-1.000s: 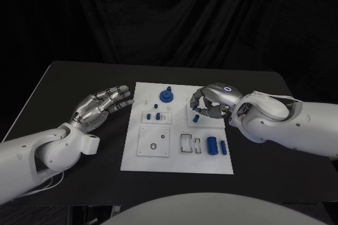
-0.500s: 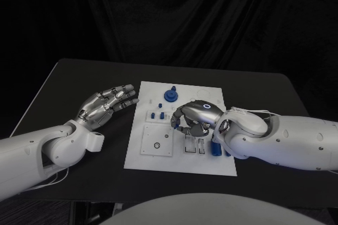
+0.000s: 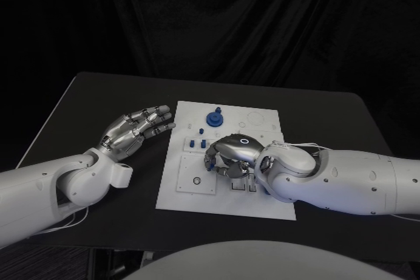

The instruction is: Assemble the parts on the task board

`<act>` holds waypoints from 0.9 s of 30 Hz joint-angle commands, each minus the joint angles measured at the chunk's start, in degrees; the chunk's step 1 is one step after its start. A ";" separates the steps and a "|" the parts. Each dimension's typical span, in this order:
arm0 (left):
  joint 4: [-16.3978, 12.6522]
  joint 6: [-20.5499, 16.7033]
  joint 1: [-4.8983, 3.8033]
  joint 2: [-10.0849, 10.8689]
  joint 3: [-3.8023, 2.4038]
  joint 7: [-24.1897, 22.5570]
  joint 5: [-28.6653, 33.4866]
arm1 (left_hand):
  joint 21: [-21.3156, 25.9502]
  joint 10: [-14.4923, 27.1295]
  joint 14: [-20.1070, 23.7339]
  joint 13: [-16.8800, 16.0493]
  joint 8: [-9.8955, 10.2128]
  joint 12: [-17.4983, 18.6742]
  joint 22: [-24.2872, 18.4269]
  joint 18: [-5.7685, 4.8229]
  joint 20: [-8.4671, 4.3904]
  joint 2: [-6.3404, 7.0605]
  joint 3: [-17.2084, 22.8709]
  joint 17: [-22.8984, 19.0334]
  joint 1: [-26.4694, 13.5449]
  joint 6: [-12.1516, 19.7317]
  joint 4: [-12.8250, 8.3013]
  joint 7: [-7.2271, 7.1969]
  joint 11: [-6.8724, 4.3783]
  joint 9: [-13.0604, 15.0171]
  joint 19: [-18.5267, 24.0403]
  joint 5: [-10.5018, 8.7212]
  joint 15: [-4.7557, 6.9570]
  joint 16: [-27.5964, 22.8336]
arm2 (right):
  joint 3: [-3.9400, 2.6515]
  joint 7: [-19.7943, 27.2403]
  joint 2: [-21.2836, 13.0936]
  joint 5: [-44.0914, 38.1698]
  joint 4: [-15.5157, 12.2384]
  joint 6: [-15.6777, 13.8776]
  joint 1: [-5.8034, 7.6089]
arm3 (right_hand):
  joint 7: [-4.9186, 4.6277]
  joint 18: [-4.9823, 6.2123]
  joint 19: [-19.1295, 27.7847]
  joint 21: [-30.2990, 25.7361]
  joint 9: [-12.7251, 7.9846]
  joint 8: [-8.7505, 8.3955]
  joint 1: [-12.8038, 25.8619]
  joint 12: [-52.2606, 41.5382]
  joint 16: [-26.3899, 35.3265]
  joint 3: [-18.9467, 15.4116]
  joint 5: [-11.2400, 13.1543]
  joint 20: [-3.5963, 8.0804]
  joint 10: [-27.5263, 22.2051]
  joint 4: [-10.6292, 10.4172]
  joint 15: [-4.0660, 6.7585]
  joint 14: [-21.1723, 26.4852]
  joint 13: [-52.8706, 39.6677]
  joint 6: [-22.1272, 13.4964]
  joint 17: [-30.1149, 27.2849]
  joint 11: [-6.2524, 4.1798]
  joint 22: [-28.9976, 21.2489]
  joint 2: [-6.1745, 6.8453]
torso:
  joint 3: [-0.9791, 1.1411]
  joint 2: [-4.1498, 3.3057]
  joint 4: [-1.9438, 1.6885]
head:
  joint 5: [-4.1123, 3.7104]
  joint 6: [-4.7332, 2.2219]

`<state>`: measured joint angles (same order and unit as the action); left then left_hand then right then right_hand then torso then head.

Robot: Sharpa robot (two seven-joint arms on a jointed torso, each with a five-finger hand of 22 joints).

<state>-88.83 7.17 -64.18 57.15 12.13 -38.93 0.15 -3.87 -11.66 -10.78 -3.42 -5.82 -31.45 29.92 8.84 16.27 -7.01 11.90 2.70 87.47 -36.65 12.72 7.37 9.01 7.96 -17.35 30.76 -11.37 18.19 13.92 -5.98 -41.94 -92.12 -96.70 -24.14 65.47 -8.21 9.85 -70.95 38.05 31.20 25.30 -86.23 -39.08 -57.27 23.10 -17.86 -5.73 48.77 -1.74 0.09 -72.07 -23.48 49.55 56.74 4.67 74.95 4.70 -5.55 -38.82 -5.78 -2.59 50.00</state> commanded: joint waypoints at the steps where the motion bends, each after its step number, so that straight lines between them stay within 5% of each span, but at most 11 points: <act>1: -0.07 1.04 0.08 -0.23 -0.05 -2.98 0.28 | -0.20 0.06 -0.04 -0.08 -0.29 -0.43 -0.06 0.14 0.17 -0.05 0.57 0.08 -0.42 -0.52 -0.01 0.13 0.45 0.03 -0.40 -0.34 -0.16 0.25 | -0.02 -0.89 0.35 -1.54 0.45 1.24 -0.39 | 0.01 -0.95 -0.29 -0.36 -0.09 -0.17 0.05 0.31 0.14 0.33 -0.40 0.02 1.00 0.16 -0.03 0.05 0.05 0.32 -0.22 -0.42 3.44 0.61 | 0.06 -0.06 -0.07 | -0.08 0.00; 12: -0.05 1.24 0.20 -0.24 -0.05 -2.46 0.28 | -0.18 0.01 -0.03 -0.09 -0.34 -0.47 -0.15 0.14 0.16 -0.11 0.70 0.08 -0.45 -0.61 -0.01 0.21 0.54 0.03 -0.38 -0.46 -0.14 0.24 | -0.04 -0.80 1.29 -1.83 1.54 0.88 -1.10 | -0.03 -0.87 -0.06 -0.91 -0.19 -0.29 0.23 0.47 0.47 0.38 -0.19 0.00 1.09 0.08 -0.08 0.32 0.17 0.42 -0.53 -0.38 3.29 0.63 | -0.01 -0.09 -0.09 | 0.23 0.00; 21: 0.10 1.45 0.33 -0.42 -0.05 -2.19 0.28 | -0.17 -0.03 -0.01 -0.08 -0.37 -0.50 -0.23 0.13 0.15 -0.12 0.80 0.07 -0.51 -0.61 0.00 0.28 0.65 0.01 -0.37 -0.62 -0.13 0.25 | -0.04 -0.81 1.44 -1.85 1.70 1.72 -1.19 | -0.12 -0.86 0.13 -1.14 -0.54 -0.89 0.65 0.93 0.68 0.49 0.42 -0.08 0.99 -0.14 -0.20 0.58 0.42 -0.03 -0.70 -0.26 3.18 0.66 | 0.12 -0.12 -0.16 | 0.11 0.00; 25: 0.19 1.53 0.41 -0.53 -0.05 -2.12 0.28 | -0.16 -0.01 0.02 -0.08 -0.37 -0.45 -0.27 0.13 0.15 -0.12 0.84 0.07 -0.52 -0.59 -0.01 0.31 0.68 0.00 -0.35 -0.68 -0.14 0.22 | -0.04 -0.63 1.50 -1.85 1.77 2.54 -1.20 | -0.18 -0.79 0.64 -2.33 -3.12 -5.93 2.51 2.75 1.23 0.78 3.89 -0.56 -1.52 -1.66 -0.72 1.09 1.09 -5.08 -1.25 0.25 2.76 1.32 | 0.05 -0.06 -0.16 | 0.23 0.00; 27: 0.22 1.56 0.43 -0.55 -0.05 -2.09 0.28 | -0.16 -0.01 0.02 -0.08 -0.37 -0.45 -0.27 0.13 0.15 -0.12 0.84 0.07 -0.52 -0.59 -0.01 0.31 0.68 0.00 -0.35 -0.68 -0.14 0.22 | -0.04 -0.59 1.51 -1.85 1.79 2.80 -1.21 | 0.69 -0.73 1.23 -3.93 -4.79 -9.18 4.27 4.49 1.96 0.35 5.93 -1.06 -4.18 -3.11 -1.62 1.66 1.79 -8.44 -1.94 1.25 2.26 2.21 | 0.00 -0.04 -0.12 | 0.30 0.00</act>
<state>-88.54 7.83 -63.85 56.74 12.13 -38.94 0.16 -3.87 -11.61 -10.77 -3.41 -5.82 -31.67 29.75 8.84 16.27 -7.01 12.52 2.70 87.47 -36.86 12.73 7.58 9.38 7.96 -17.35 30.29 -11.37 18.18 13.87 -6.09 -40.44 -93.48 -94.89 -22.98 64.48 -7.79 9.85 -69.97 34.52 26.87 17.06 -82.65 -35.02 -55.49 23.51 -12.58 -6.71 45.25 -4.46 -1.37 -70.61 -21.84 42.03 54.96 5.66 74.93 6.82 -5.47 -38.91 -5.92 -2.40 50.00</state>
